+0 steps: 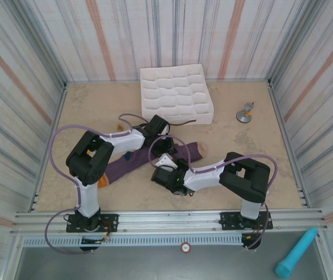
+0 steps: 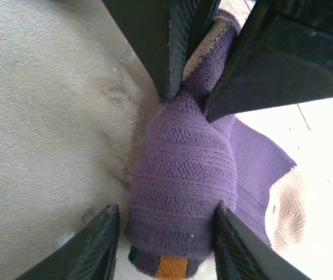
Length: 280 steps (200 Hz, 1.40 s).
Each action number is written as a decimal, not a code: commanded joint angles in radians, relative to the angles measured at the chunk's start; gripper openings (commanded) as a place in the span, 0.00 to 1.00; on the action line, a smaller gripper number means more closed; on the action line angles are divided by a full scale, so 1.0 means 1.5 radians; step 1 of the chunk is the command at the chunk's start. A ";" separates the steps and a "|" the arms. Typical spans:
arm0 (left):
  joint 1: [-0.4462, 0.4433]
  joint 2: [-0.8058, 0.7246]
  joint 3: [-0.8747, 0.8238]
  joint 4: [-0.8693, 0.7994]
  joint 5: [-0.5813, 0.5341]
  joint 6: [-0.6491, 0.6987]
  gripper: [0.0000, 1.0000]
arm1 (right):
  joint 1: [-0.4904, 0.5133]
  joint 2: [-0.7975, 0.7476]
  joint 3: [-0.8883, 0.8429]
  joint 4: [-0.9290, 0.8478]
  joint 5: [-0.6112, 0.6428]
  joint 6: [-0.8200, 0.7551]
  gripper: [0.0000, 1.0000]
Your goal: Roll the socks
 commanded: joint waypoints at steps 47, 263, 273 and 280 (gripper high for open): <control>0.003 -0.023 -0.026 -0.046 -0.007 0.012 0.04 | -0.057 -0.002 -0.029 -0.004 -0.082 0.085 0.11; 0.020 -0.057 -0.080 0.094 0.030 -0.044 0.63 | -0.311 -0.051 -0.119 0.057 -0.551 0.153 0.00; 0.020 -0.059 -0.087 0.115 0.038 -0.047 0.63 | -0.329 -0.053 -0.121 0.061 -0.583 0.159 0.00; 0.021 -0.059 -0.092 0.131 0.042 -0.051 0.63 | -0.341 -0.053 -0.125 0.065 -0.605 0.164 0.00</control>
